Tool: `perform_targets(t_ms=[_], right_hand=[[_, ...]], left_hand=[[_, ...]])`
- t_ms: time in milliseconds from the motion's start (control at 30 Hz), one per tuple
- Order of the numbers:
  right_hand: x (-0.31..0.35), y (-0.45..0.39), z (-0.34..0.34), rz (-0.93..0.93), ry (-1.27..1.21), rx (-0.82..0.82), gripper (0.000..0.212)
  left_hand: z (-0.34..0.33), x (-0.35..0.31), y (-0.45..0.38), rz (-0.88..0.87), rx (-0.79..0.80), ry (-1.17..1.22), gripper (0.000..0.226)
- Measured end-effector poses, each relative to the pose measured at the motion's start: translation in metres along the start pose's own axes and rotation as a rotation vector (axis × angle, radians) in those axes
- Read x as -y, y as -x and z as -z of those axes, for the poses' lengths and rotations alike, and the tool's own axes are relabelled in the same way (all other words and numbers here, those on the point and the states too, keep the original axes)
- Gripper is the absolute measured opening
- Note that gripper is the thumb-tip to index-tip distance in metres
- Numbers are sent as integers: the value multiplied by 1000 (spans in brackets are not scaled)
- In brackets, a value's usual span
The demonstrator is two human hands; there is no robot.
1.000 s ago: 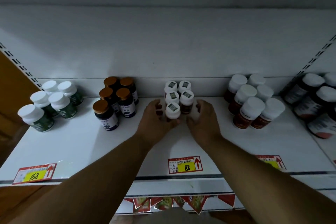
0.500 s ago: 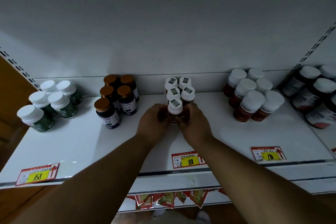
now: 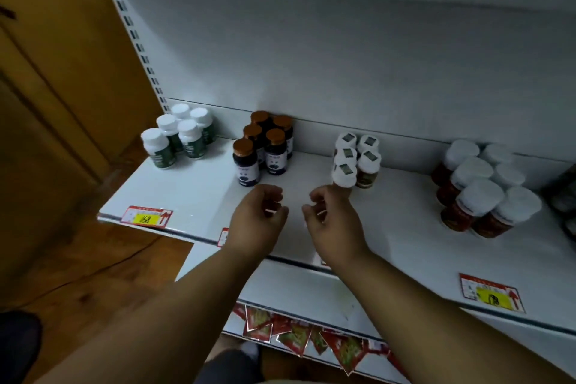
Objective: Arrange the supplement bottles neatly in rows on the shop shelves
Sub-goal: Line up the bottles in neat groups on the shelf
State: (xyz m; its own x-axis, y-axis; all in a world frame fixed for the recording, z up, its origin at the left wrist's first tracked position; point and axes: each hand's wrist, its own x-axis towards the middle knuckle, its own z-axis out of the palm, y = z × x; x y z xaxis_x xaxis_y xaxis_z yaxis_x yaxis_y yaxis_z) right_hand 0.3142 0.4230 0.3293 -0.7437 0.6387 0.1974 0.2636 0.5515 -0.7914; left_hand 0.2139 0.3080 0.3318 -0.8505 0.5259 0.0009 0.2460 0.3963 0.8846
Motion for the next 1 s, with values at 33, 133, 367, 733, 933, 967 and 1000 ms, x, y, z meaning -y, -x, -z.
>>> perform_targets(t_ms=[33, 133, 367, 733, 933, 967, 1000], right_hand=[[4, -1, -7, -10, -15, 15, 22], [15, -15, -32, -60, -39, 15, 32], [42, -56, -90, -256, -86, -121, 50], [32, -107, -89, -398, -205, -69, 90], [32, -136, -90, -252, -367, 74, 64], [32, -138, -90, -276, -430, 76, 63], [32, -139, -90, -292, -469, 74, 58]], left_hand=[[8, 7, 0, 29, -25, 15, 31], [35, 27, -19, 42, -144, 5, 47], [74, 53, -92, 50, 62, 82, 90], [66, 48, -163, 22, 594, 344, 134], [61, 45, -172, -80, 633, 468, 110], [61, 43, -172, -93, 636, 481, 104], [61, 43, -171, -97, 637, 496, 102]])
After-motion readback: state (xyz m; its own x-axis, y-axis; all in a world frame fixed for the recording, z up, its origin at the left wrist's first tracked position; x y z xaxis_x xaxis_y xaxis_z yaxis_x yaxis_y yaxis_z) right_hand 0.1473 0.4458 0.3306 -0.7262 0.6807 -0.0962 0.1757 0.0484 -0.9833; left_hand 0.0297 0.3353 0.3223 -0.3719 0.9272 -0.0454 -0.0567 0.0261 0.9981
